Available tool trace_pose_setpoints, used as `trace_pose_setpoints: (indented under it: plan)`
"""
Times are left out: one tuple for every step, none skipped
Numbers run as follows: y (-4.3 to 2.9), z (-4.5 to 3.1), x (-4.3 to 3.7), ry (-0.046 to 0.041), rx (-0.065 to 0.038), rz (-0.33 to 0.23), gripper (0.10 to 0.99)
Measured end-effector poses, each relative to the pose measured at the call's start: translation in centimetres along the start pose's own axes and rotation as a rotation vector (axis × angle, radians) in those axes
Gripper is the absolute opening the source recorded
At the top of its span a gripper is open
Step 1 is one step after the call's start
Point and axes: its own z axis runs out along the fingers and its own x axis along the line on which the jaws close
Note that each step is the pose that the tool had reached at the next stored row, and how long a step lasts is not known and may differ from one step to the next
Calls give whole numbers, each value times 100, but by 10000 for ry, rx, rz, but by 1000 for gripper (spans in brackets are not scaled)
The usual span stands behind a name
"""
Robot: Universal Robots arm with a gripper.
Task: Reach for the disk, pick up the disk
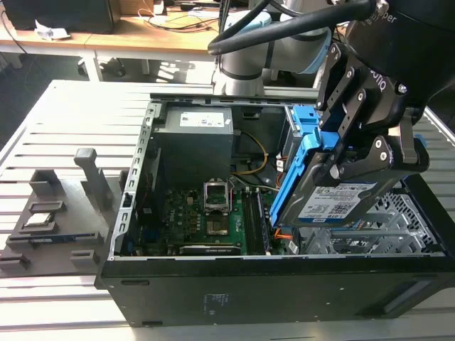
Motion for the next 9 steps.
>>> trace_pose_setpoints:
  plan:
    - [0,0,0,0,0,1,369]
    - [-1,-1,0,-1,0,0,369]
    - [0,-10,0,3,-1,0,369]
    - [1,-24,-2,0,0,0,369]
    - [2,-44,-4,-2,0,-2,369]
    - [4,-76,-8,0,0,-2,369]
    - [6,-100,-11,-1,0,-2,369]
    - [9,-141,-15,-2,0,-3,369]
    - [12,-182,-20,0,-1,-4,369]
